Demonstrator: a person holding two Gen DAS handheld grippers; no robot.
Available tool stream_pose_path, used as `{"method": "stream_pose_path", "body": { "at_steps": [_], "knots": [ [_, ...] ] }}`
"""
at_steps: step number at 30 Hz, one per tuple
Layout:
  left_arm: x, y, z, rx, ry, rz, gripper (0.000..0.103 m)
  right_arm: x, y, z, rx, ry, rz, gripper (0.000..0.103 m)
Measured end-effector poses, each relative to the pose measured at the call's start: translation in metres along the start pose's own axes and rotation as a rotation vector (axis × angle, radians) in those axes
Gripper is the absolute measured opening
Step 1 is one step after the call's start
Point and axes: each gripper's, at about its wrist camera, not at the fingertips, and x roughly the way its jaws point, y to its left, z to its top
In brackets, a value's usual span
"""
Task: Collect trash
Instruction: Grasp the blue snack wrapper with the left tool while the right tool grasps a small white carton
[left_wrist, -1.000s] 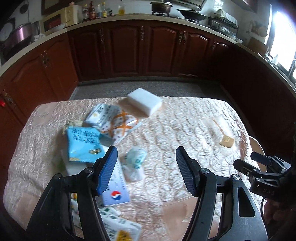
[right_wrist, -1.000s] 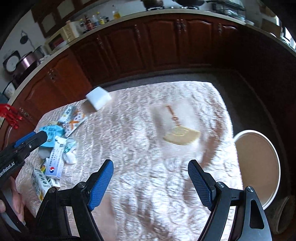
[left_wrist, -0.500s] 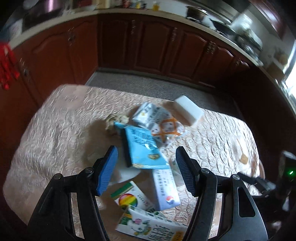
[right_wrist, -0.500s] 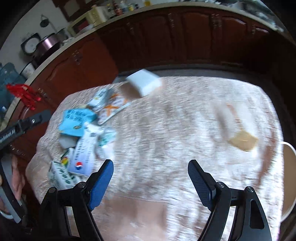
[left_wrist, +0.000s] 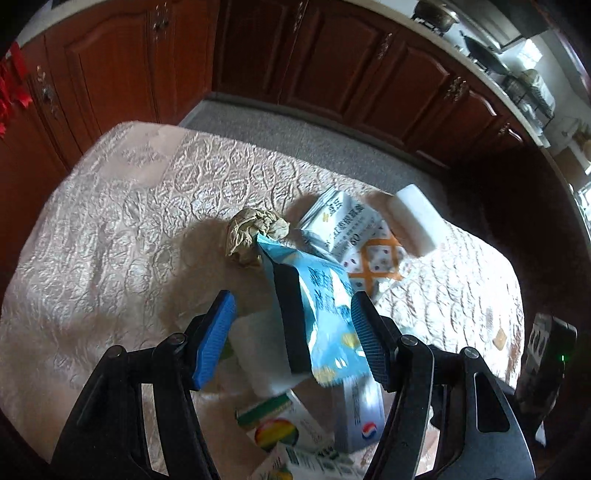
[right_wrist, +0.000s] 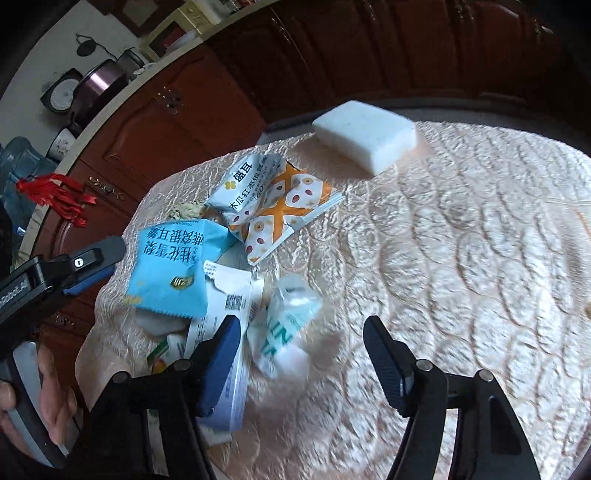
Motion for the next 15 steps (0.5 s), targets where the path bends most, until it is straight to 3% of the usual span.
{"method": "stream_pose_path", "body": {
  "at_steps": [6,9,15],
  "knots": [
    [0.027,-0.004,0.009,-0.021,0.069,-0.014,0.064,0.018,0.000,0.002,0.025,0.025,0.039,0.034],
    [0.035,-0.009,0.010,-0.019,0.078,-0.023,0.061,0.022,-0.001,0.001,0.027,0.025,0.057,0.027],
    [0.039,-0.025,0.006,0.048,0.077,-0.025,0.026,0.009,-0.009,-0.007,0.018,-0.006,0.074,0.017]
  ]
}}
